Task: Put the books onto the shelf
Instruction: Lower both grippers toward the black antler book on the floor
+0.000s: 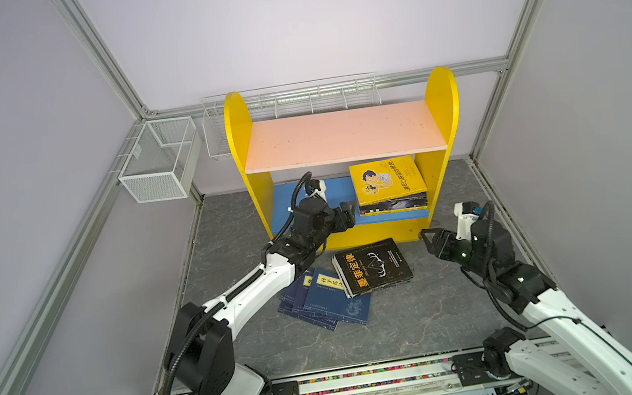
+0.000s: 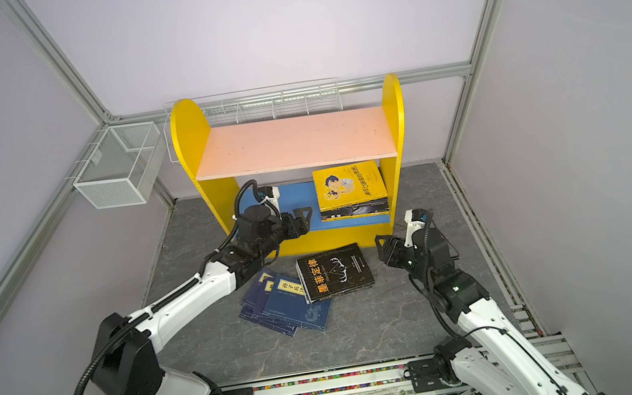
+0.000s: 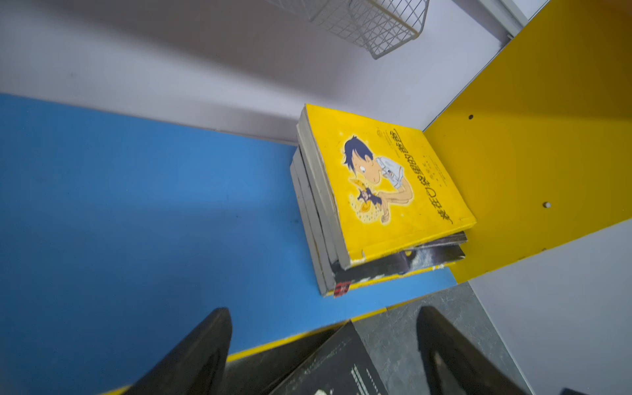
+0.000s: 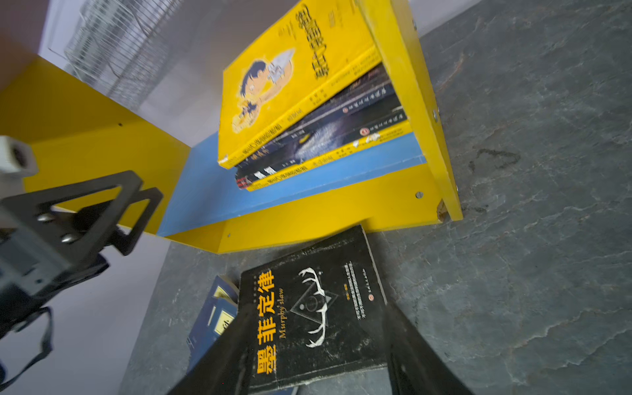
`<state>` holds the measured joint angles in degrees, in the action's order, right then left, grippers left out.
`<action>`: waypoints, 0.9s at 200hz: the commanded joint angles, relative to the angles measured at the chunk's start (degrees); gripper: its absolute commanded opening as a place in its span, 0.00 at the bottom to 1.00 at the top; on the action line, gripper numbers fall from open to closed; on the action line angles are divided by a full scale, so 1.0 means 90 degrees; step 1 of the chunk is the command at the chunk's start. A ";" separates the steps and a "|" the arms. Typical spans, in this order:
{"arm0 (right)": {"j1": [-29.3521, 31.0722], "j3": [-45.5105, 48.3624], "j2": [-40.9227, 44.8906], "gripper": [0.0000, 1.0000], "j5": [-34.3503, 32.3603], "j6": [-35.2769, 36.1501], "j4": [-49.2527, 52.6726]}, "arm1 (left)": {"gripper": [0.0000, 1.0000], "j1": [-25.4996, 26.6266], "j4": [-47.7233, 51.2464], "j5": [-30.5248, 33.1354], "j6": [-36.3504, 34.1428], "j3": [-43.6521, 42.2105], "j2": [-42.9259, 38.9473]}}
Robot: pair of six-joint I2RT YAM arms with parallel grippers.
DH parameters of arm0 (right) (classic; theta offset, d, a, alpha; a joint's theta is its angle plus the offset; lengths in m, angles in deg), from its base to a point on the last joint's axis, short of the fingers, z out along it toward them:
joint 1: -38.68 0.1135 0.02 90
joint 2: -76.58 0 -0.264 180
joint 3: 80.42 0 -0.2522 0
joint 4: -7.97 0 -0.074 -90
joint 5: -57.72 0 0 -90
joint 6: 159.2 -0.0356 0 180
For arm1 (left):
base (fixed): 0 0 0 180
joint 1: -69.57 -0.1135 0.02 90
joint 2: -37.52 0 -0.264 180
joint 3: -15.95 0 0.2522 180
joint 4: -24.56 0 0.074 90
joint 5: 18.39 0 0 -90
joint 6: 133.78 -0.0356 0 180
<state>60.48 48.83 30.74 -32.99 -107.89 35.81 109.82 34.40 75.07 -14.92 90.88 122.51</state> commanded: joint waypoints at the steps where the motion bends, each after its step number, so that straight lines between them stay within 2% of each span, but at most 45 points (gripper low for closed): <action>1: 0.0168 0.0244 -0.0365 0.66 0.0320 0.0201 0.0154 | 0.85 0.0000 0.0278 0.0167 0.0276 -0.0801 -0.0221; 37: 0.0309 0.0380 -0.1469 0.70 0.0846 0.0528 0.0193 | 0.85 0.0010 0.0373 0.0141 0.0423 -0.1669 -0.0433; 77: 0.0314 0.0385 -0.2660 0.70 0.1356 0.0607 -0.0136 | 0.85 0.0010 0.0228 0.0123 0.0441 -0.1816 -0.0092; 145: 0.0232 0.0419 -0.3612 0.68 0.1658 0.0351 -0.0712 | 0.81 0.0020 0.0174 0.0056 0.0433 -0.1669 0.0504; 180: 0.0136 0.0448 -0.3764 0.67 0.1788 0.0327 -0.0918 | 0.71 0.0030 0.0123 -0.0040 0.0455 -0.1686 0.0692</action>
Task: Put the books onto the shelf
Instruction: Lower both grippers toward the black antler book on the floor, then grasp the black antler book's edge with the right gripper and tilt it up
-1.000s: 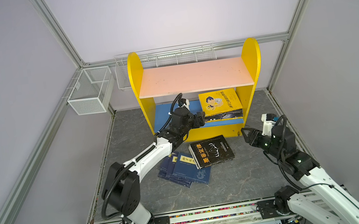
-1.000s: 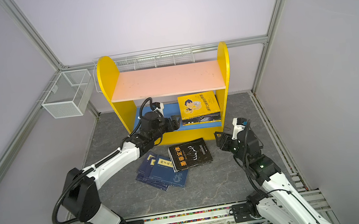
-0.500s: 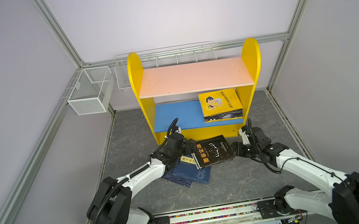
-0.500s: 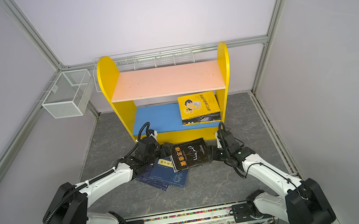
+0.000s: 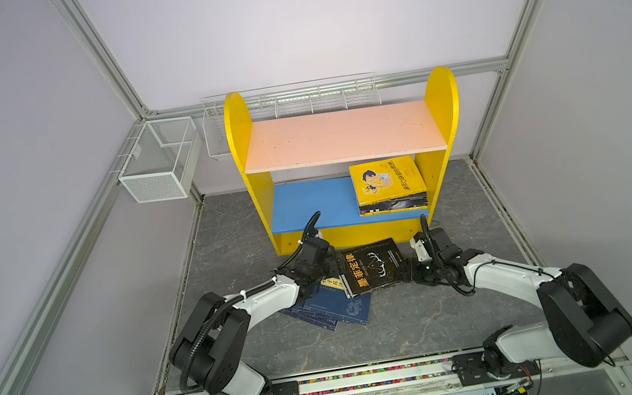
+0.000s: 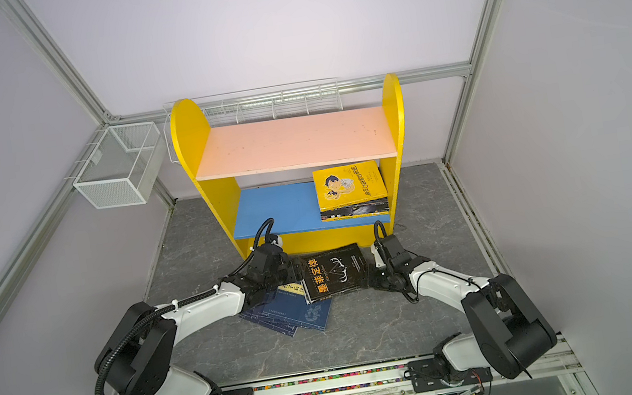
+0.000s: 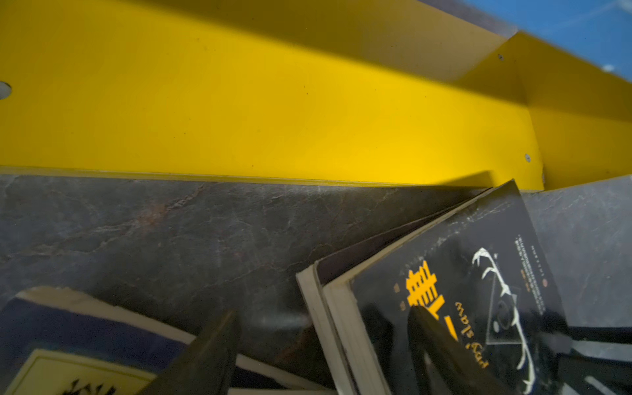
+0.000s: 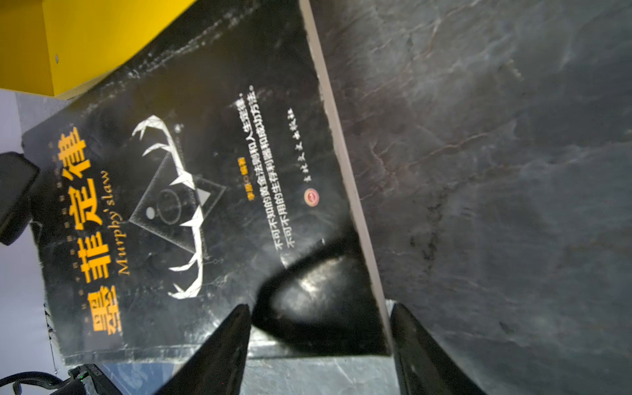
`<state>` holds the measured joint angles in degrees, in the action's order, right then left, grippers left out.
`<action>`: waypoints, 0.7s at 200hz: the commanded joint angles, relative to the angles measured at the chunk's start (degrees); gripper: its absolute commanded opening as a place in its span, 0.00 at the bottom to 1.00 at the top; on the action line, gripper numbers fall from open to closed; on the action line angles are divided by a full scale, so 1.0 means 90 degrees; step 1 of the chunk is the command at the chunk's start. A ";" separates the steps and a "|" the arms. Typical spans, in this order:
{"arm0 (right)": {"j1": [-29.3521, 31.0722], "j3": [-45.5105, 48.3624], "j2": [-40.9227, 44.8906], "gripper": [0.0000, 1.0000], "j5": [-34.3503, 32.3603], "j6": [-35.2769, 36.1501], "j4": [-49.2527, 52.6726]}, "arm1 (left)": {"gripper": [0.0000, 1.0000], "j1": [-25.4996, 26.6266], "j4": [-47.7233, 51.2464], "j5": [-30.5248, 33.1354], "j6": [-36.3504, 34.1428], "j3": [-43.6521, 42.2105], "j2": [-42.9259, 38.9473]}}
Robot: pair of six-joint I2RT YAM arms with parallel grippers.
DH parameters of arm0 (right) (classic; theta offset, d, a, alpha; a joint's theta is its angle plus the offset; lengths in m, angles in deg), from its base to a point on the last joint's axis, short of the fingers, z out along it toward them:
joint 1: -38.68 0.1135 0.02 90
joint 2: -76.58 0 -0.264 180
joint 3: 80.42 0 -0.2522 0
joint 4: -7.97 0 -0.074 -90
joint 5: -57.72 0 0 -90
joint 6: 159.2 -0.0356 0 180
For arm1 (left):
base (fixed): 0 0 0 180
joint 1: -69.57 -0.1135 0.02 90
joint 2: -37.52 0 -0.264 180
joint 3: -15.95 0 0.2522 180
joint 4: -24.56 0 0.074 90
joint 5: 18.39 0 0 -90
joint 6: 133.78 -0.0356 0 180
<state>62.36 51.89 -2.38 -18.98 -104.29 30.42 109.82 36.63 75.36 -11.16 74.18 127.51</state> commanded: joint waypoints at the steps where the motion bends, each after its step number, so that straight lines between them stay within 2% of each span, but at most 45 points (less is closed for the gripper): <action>1: -0.0078 0.0108 -0.0084 0.66 0.0236 -0.0075 -0.0329 | 0.71 0.0030 -0.0124 -0.0073 0.0037 0.0173 0.0141; 40: -0.0085 0.0127 0.0045 0.65 0.0589 -0.0156 -0.0714 | 0.56 0.0046 0.0155 -0.0278 0.0038 0.0298 0.0356; 51: -0.0083 0.0083 0.0157 0.64 0.0641 -0.0146 -0.0749 | 0.54 0.0058 0.0194 -0.0396 0.0065 0.0349 0.0471; 80: -0.0081 -0.0050 0.0606 0.63 0.0700 -0.0098 -0.0726 | 0.40 0.0220 0.0043 -0.0435 0.0097 0.0312 0.0560; 140: -0.0067 -0.0127 0.1181 0.60 0.0934 -0.0363 -0.1039 | 0.33 0.0401 -0.0225 -0.0672 0.0116 0.0335 0.0683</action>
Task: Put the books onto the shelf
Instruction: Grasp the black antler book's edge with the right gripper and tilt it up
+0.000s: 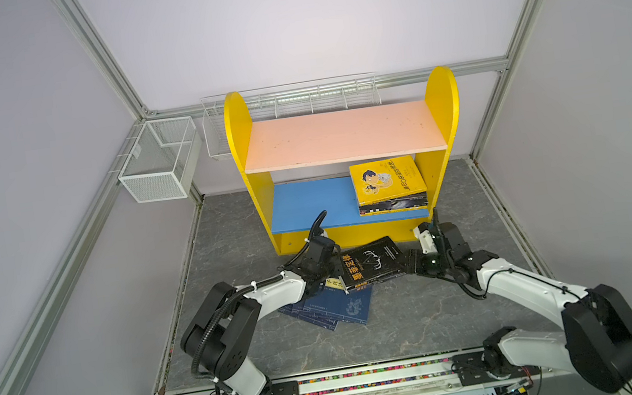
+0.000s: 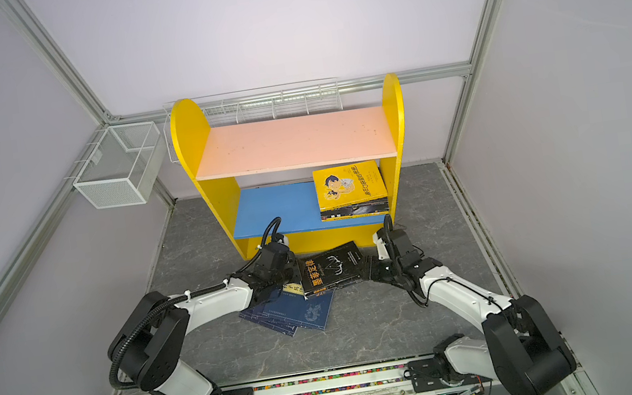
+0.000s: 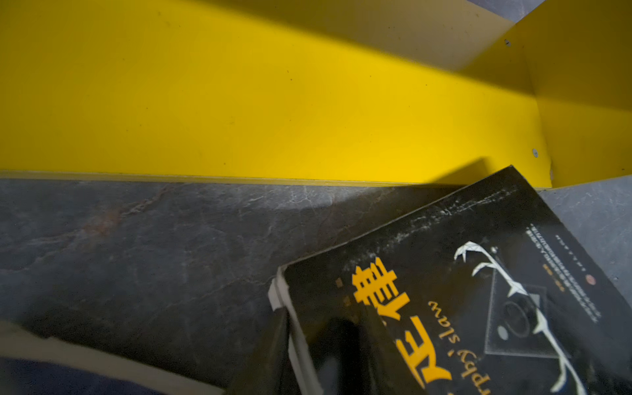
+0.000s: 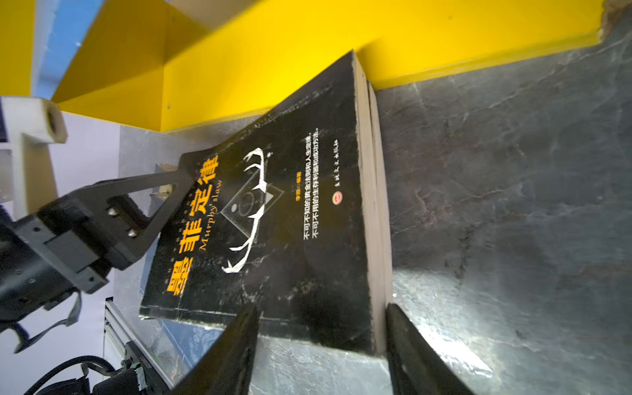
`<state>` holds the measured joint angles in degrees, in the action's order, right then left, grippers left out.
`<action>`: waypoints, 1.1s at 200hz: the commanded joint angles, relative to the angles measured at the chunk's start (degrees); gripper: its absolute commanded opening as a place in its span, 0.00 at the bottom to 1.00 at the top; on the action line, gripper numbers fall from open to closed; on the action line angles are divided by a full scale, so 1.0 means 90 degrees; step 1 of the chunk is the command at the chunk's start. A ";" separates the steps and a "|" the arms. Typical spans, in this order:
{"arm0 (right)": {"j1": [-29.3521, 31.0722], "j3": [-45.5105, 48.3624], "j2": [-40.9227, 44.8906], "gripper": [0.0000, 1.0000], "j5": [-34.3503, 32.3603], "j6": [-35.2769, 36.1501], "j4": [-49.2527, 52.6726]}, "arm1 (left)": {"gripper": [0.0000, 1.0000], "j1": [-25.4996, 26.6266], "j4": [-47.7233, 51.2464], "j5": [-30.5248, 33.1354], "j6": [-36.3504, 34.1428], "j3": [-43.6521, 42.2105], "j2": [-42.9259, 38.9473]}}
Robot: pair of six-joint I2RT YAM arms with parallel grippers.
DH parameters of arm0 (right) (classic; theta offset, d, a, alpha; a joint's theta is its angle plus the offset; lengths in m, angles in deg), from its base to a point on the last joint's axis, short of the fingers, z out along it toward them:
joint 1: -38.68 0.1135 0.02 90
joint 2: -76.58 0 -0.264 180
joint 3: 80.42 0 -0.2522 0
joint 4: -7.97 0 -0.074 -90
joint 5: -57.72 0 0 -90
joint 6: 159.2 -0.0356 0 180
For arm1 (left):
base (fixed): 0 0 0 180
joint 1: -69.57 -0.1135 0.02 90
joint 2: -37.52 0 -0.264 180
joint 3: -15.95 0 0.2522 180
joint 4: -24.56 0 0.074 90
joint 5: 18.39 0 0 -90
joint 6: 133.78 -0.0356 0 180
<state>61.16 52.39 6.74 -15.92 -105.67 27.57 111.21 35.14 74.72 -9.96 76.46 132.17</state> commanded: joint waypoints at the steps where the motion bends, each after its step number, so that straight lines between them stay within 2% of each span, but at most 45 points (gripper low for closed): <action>1: 0.0064 -0.0182 0.0171 0.59 0.0594 -0.0217 -0.0735 | 0.33 0.0251 -0.0068 -0.0610 -0.0018 0.0081 0.0161; 25: 0.0068 -0.0189 0.0228 0.58 0.0564 -0.0332 -0.0860 | 0.33 0.0249 -0.0142 -0.0665 -0.0035 0.0072 0.0116; 74: 0.0069 -0.0289 0.0456 0.58 -0.0065 -0.0109 -0.0357 | 0.32 0.0257 -0.0174 -0.0735 -0.0057 0.0041 0.0031; 122: 0.0118 -0.0026 0.0342 0.53 0.0465 -0.0382 -0.1160 | 0.32 0.0275 -0.0461 -0.0958 -0.0056 -0.0027 0.0034; 157: 0.0181 0.0121 0.0084 0.42 0.0520 -0.0719 -0.1818 | 0.32 0.0285 -0.0688 -0.1104 -0.0062 -0.0134 -0.0032; 203: 0.0231 0.0179 -0.0045 0.20 0.0312 -0.0796 -0.1883 | 0.32 0.0284 -0.0921 -0.1090 0.0008 -0.0307 -0.0198; 220: 0.0236 0.0253 0.0105 0.15 0.0311 -0.0791 -0.1837 | 0.34 0.0250 -0.0918 -0.0985 0.0050 -0.0346 -0.0328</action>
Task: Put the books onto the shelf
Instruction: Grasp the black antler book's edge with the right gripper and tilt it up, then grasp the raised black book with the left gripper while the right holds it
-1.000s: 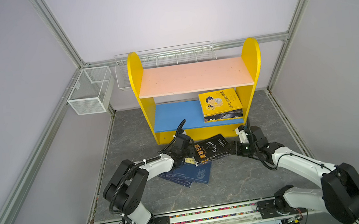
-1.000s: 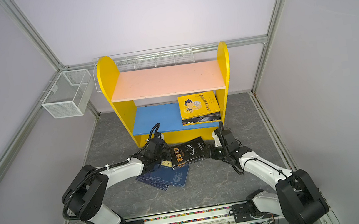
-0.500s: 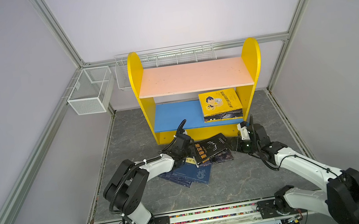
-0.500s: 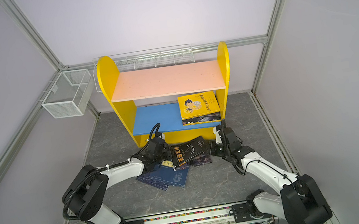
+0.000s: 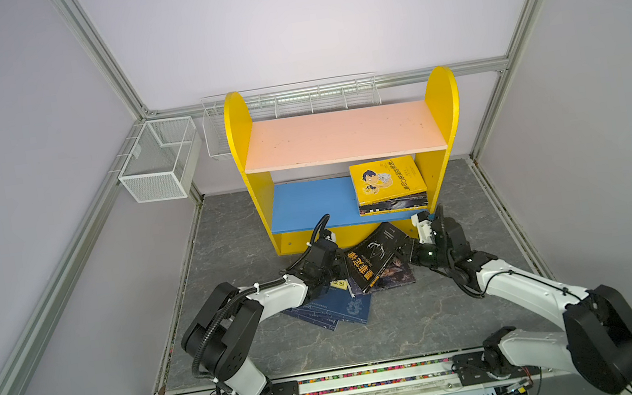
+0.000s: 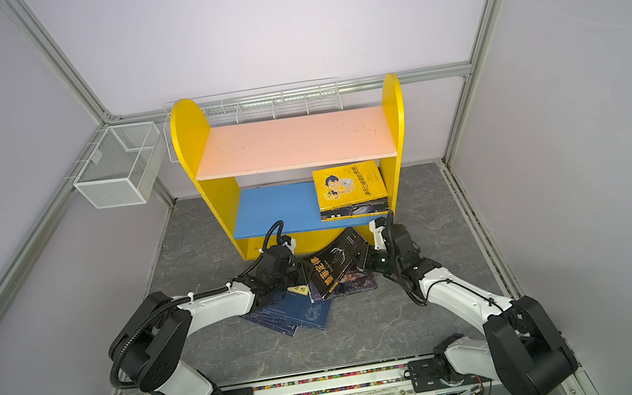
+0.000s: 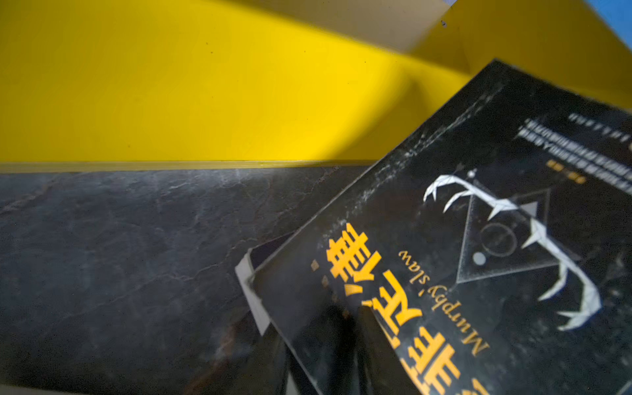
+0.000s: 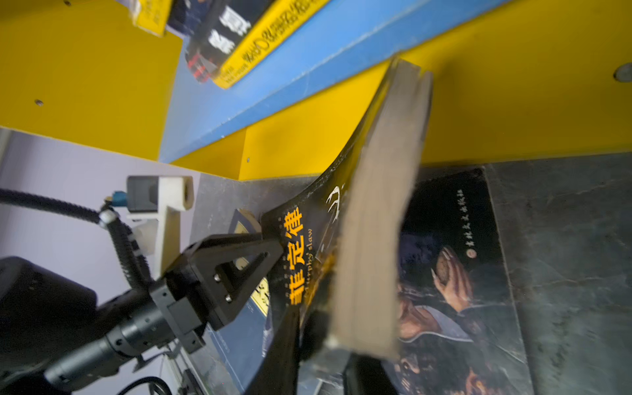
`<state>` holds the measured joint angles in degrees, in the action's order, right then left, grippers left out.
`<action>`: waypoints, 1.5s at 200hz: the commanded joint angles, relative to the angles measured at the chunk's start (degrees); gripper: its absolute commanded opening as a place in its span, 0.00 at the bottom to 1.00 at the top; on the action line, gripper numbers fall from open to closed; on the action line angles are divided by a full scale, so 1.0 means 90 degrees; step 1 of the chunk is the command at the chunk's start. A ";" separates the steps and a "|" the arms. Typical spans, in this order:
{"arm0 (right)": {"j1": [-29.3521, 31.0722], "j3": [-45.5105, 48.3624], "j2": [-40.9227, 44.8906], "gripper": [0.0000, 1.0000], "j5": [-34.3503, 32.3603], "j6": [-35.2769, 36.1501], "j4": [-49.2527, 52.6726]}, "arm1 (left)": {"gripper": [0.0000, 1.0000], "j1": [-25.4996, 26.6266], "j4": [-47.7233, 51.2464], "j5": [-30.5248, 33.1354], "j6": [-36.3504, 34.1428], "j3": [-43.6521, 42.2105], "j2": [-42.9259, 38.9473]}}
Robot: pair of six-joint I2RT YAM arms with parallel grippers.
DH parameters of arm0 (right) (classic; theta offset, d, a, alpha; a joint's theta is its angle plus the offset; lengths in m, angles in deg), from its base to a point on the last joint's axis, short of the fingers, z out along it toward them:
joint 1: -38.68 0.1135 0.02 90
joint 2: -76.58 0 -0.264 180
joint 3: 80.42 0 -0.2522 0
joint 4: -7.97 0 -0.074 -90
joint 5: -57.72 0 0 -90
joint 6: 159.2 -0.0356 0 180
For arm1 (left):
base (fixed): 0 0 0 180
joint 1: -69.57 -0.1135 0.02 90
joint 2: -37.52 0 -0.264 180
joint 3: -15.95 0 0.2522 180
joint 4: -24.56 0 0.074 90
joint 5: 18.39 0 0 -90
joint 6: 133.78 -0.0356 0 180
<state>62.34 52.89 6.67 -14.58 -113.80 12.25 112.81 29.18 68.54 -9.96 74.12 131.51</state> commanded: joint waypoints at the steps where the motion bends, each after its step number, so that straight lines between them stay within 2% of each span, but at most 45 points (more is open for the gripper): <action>1: 0.0100 0.0204 0.0122 0.15 0.0163 0.0112 -0.0136 | 0.34 0.0071 -0.0254 -0.0291 0.0060 -0.0093 -0.0266; 24: 0.0099 0.0259 0.0516 0.10 0.0271 0.0241 0.0128 | 0.50 -0.0106 -0.0312 -0.0121 0.0290 -0.0213 -0.0668; 59: 0.0100 0.0347 0.1473 0.06 0.0695 0.0546 0.0462 | 0.62 -0.0632 -0.0779 0.0065 0.0878 -0.0703 -0.1660; 97: 0.0101 0.0182 0.2384 0.06 0.1018 0.0604 0.0522 | 0.67 -0.0792 -0.1180 0.0420 0.1255 -0.1113 -0.2572; 148: 0.0105 -0.0535 0.2316 0.06 0.1278 0.0447 0.0091 | 0.67 -0.0947 -0.1650 0.0466 0.1786 -0.1528 -0.3151; 169: 0.0103 -0.0768 0.2256 0.06 0.0948 0.0397 -0.0115 | 0.68 -0.0957 -0.2034 0.0143 0.1861 -0.1711 -0.3234; 195: 0.0097 -0.0950 0.2207 0.06 0.0281 0.0201 -0.0551 | 0.72 -0.0966 -0.2887 -0.0636 0.2131 -0.2000 -0.3177; 228: 0.0081 -0.0946 0.2034 0.06 -0.0283 -0.0107 -0.1346 | 0.92 -0.0966 -0.3479 -0.1696 0.2331 -0.2051 -0.2874; 246: 0.0069 -0.1027 0.1874 0.06 -0.0346 -0.0201 -0.1613 | 1.00 -0.0960 -0.3802 -0.2258 0.2410 -0.2043 -0.2635; 300: 0.0072 -0.1255 0.1574 0.06 -0.0305 -0.0481 -0.2048 | 0.99 -0.0853 -0.5278 -0.3531 0.2939 -0.1711 -0.1360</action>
<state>62.93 45.07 20.60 -16.81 -115.96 3.44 104.53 -8.88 44.34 13.17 56.17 115.60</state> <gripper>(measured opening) 0.165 0.997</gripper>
